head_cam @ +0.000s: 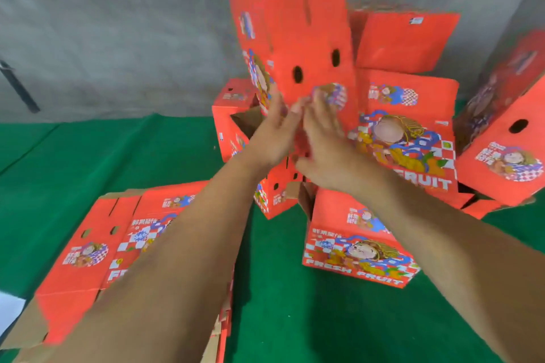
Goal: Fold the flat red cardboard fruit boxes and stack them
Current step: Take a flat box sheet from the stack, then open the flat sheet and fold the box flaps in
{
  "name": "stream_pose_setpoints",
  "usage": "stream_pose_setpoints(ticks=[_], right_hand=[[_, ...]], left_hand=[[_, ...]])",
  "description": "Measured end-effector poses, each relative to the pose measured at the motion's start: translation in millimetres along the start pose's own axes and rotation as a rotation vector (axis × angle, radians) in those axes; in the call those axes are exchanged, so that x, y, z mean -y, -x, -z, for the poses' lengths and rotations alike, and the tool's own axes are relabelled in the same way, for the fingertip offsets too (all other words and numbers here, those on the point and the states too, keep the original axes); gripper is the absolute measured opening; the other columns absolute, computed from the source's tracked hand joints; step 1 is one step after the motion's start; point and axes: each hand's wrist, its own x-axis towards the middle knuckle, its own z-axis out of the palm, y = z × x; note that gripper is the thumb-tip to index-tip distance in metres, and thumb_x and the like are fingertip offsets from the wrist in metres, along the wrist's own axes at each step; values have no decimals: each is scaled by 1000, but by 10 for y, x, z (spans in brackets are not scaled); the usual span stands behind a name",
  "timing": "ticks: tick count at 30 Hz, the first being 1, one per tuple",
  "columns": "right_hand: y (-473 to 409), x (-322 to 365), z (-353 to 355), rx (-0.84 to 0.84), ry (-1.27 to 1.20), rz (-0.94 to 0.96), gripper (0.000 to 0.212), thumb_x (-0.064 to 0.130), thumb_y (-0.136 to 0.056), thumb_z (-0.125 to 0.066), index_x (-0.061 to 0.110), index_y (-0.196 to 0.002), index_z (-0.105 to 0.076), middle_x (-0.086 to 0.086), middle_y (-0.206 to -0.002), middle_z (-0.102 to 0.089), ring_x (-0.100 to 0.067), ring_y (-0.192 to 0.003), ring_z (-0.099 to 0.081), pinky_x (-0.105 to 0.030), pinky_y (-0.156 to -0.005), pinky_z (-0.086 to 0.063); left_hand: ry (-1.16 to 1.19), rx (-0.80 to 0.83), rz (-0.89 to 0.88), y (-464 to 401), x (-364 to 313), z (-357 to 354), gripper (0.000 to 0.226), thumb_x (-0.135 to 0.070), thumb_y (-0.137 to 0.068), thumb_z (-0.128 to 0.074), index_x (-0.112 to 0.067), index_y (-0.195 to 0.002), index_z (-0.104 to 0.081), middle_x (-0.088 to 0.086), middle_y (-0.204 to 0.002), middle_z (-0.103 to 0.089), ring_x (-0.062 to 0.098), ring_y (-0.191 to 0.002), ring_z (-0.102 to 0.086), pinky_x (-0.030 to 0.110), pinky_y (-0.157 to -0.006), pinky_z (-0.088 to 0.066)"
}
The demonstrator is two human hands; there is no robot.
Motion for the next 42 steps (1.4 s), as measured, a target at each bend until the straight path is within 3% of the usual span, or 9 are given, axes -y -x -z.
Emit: stream_pose_setpoints(ticks=[2,5,12,15,18,22,33,38,42], right_hand=[[-91,38,-118,286,-27,-133,80,26,-91,-66,12,-158,-25,-16,-169,-11,-35,-149,-34,-35,-115,-36],[-115,134,-257,207,-230,-113,59,27,-93,-65,18,-146,-41,-6,-143,-50,-27,-125,-57,-29,-94,-47],[-35,214,-578,142,-429,-127,67,23,-94,-61,29,-156,-35,-1,-146,-54,-18,-119,-60,-16,-83,-44],[26,260,-677,186,-482,-175,67,32,-98,-58,35,-158,-28,10,-142,-49,-4,-87,-61,-24,-72,-55],[95,295,-747,232,-461,-231,65,36,-96,-57,41,-154,-29,12,-136,-50,-13,-101,-65,-45,-93,-55],[185,261,-913,296,-418,-301,67,39,-94,-57,40,-155,-30,0,-127,-59,-24,-118,-57,-49,-110,-40],[422,231,-1397,407,-554,-380,65,34,-90,-54,46,-150,-31,-1,-118,-66,-12,-56,-61,-28,-51,-46],[705,445,-1874,608,-650,-480,70,29,-96,-53,36,-159,-22,-4,-161,-39,-20,-131,-54,-26,-86,-44],[974,580,-2203,709,-714,-627,72,27,-99,-54,28,-162,-20,-8,-158,-41,-24,-126,-54,-31,-94,-44]], left_hand=[[-67,-148,31,-62,113,72,42,-43,-106,-47,-23,-143,-53,6,-125,-70,25,-120,-64,53,-110,-47],[-98,-140,36,2,271,139,32,-32,-104,-47,-10,-99,-70,14,-97,-72,21,-95,-63,57,-99,-53],[78,-399,117,239,625,271,51,-22,-102,-61,-19,-151,-48,-4,-125,-66,2,-107,-64,23,-95,-47],[162,-594,182,180,705,575,70,-33,-93,-68,-24,-157,-39,8,-147,-52,16,-129,-57,33,-109,-45],[-7,-334,232,60,826,901,77,-40,-96,-68,-29,-162,-29,1,-165,-25,15,-139,-44,20,-110,-33],[-302,220,250,2,1021,1062,30,-16,-105,-59,-30,-131,-57,2,-127,-54,15,-115,-49,23,-100,-39],[-231,38,214,718,1646,350,30,-5,-101,-51,-12,-125,-68,2,-120,-72,16,-114,-65,33,-104,-49],[-557,-205,404,1380,2192,379,46,-21,-95,-61,-20,-141,-60,10,-145,-56,31,-138,-49,37,-115,-36],[-944,-63,850,1848,2468,525,102,-68,-86,-61,-33,-163,-4,20,-170,9,47,-156,4,61,-124,-4]])
